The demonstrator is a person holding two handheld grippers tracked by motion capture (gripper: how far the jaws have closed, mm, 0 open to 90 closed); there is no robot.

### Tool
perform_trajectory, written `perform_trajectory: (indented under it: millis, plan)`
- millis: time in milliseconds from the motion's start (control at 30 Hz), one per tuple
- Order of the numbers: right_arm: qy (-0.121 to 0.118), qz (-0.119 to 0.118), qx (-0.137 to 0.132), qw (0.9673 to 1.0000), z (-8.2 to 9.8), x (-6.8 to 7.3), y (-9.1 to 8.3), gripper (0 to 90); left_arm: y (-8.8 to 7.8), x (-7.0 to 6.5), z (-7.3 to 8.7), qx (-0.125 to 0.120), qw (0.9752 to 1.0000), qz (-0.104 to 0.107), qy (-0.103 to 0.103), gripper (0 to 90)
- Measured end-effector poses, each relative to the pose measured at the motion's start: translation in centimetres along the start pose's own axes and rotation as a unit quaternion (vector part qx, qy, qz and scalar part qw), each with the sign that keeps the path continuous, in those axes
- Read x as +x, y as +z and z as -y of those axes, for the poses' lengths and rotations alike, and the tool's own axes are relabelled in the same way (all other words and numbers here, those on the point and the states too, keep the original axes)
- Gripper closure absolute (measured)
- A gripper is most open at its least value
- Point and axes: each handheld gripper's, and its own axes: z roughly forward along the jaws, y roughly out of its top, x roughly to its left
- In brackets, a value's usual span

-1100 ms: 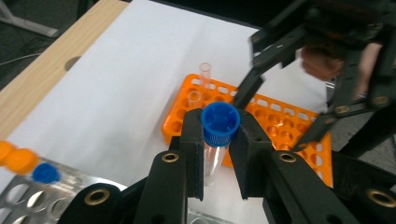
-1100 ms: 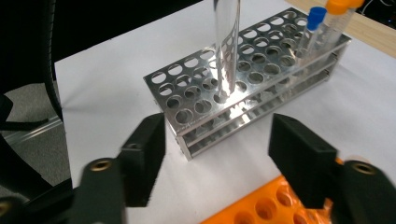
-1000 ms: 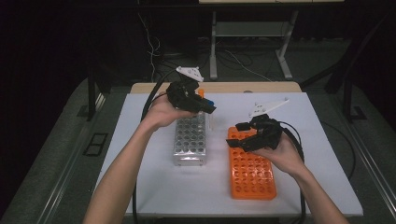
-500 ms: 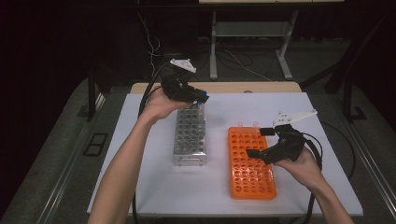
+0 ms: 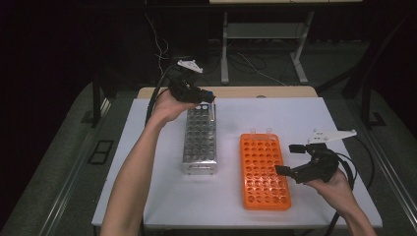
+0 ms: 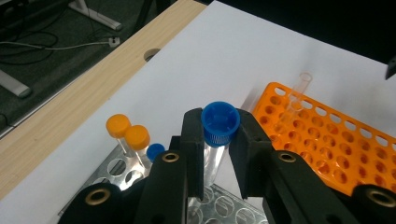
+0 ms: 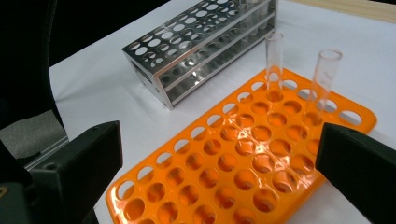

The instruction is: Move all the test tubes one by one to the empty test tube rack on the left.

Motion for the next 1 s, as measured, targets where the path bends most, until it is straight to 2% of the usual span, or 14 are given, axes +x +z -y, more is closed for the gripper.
perform_trajectory:
  millis: [133, 400, 533, 767, 1000]
  plan:
    - [0.007, 0.002, -0.010, 0.9999, 0.9, -0.2, -0.6, 0.3, 0.6, 0.5, 0.2, 0.001, 1.0000, -0.005, -0.006, 75.2]
    - [0.021, 0.002, -0.020, 0.9996, 2.4, -0.6, -1.0, 0.3, 1.9, 1.1, 0.5, 0.013, 0.9999, -0.011, -0.003, 75.2]
    - [0.024, 0.004, -0.020, 0.9995, 2.7, -0.7, -1.2, 0.3, 2.4, 1.4, 0.9, 0.006, 0.9999, -0.013, -0.005, 75.2]
    - [0.023, 0.008, -0.024, 0.9994, 3.2, -0.8, -1.4, 0.3, 3.4, 1.7, 1.7, 0.029, 0.9995, -0.017, -0.002, 75.2]
    - [0.024, 0.010, -0.026, 0.9993, 3.7, -0.7, -1.5, 0.4, 4.2, 2.0, 2.7, 0.032, 0.9993, -0.017, -0.011, 75.2]
